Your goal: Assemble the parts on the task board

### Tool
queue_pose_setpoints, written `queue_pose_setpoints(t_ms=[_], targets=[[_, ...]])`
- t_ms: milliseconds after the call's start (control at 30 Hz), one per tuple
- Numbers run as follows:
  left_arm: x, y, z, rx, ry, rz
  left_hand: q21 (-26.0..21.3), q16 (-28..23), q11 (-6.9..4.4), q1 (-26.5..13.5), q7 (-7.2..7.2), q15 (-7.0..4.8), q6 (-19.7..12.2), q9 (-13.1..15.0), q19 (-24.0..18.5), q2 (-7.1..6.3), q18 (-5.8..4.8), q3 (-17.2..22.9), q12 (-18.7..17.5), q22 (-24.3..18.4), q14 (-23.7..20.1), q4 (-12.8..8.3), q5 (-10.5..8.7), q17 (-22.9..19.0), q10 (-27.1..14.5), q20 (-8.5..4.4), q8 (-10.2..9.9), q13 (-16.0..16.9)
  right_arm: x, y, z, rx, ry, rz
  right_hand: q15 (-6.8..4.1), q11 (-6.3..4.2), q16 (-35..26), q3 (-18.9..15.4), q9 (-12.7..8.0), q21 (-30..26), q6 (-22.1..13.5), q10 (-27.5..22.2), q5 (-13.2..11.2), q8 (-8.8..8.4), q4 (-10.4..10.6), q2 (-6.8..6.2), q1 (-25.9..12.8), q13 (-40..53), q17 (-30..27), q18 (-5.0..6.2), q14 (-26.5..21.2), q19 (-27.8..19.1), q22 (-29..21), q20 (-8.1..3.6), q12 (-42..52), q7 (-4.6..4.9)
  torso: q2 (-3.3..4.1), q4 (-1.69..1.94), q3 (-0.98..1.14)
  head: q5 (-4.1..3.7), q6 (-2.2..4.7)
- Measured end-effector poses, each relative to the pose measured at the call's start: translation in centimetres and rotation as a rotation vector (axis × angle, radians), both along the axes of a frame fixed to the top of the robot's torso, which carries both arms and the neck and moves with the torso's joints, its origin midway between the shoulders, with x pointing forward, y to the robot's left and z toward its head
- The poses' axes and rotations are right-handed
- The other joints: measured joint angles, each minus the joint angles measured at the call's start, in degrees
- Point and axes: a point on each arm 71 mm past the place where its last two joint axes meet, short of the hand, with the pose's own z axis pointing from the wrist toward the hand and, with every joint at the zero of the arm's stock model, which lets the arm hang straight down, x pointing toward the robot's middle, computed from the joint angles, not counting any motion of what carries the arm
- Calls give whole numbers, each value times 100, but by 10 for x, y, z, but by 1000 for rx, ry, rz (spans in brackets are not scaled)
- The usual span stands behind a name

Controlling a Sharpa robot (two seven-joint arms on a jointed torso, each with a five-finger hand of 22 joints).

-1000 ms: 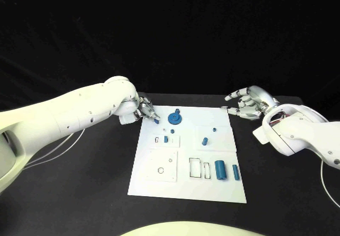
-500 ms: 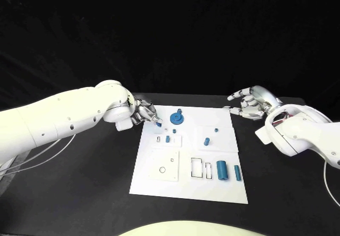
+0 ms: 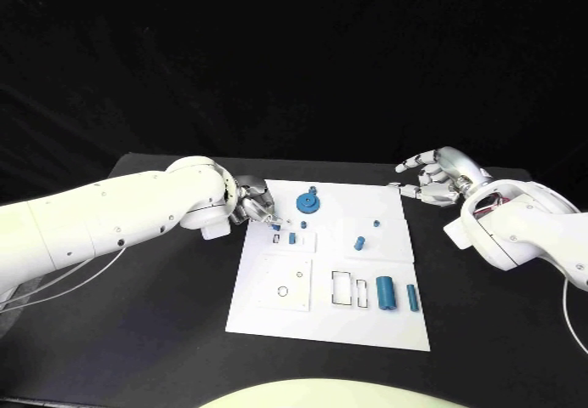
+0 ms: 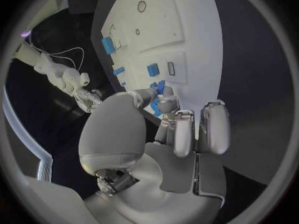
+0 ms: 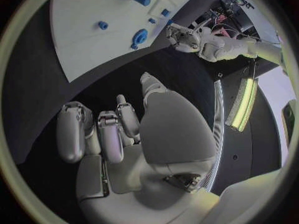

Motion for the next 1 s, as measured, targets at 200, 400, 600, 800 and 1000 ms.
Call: queue_pose_setpoints(t_ms=[200, 400, 600, 800, 1000], targets=[[-3, -3, -6, 24, -12, -19, 0, 0, 0, -22, -2, -21, 42, 0, 0, -23, 0, 16, 21, 0, 22, 16, 33, 0, 40, 0, -6, 33, 0, 1, 0, -14, -11, 8, 0, 0, 0, 0, 0, 0, 0, 0, 0, 0, 0, 0, 0, 0, 0, 0, 0, 0, 0, 0, 0, 0, 7, -7, 1, 12, -9], [-4, -3, -9, 42, -14, -30, 25, 21, -12, -52, -21, -21, 83, -21, 21, -53, 0, 32, 45, -1, 22, 32, 67, 0, 92, -21, -6, 68, 0, 1, 0, -21, -17, 12, 0, 0, 0, 0, 0, 0, 0, 0, 0, 0, 0, 0, 0, 0, -1, 0, 0, 0, -1, 0, 0, 0, 8, -10, 6, 20, -24], [-6, -3, -11, 57, -9, -40, 24, 21, -20, -68, -25, -42, 116, -21, 21, -68, 0, 48, 72, -1, 1, 48, 158, 0, 108, -21, -9, 91, -1, 1, 0, -25, -20, 15, 0, 0, 0, 0, 0, 0, 0, 0, 0, 0, 0, 0, 0, -1, -1, 0, 0, 0, -1, 0, 0, 0, 8, -7, 9, 32, -31], [-7, -1, -13, 68, -3, -43, 57, 21, -21, -106, -30, -42, 133, -20, 42, -105, 0, 49, 71, -2, 1, 48, 315, 0, 143, -42, -24, 113, 0, 2, 0, -28, -22, 17, 0, 0, 0, 0, 0, 1, 0, 0, 0, 0, 0, 0, 0, -1, -2, 0, 0, 0, -2, 0, 0, 0, 5, -6, 9, 43, -38], [-8, 0, -14, 74, 4, -46, 57, 21, -21, -131, -30, -42, 134, -14, 42, -127, 0, 64, 71, -2, 1, 63, 351, 0, 143, -42, -40, 113, 0, 2, 0, -28, -23, 18, 0, 0, 0, 0, 0, 3, 0, 0, 0, 0, 0, 0, 1, -1, -2, 0, 0, 0, -2, 0, 0, 0, 4, -5, 9, 45, -51]])
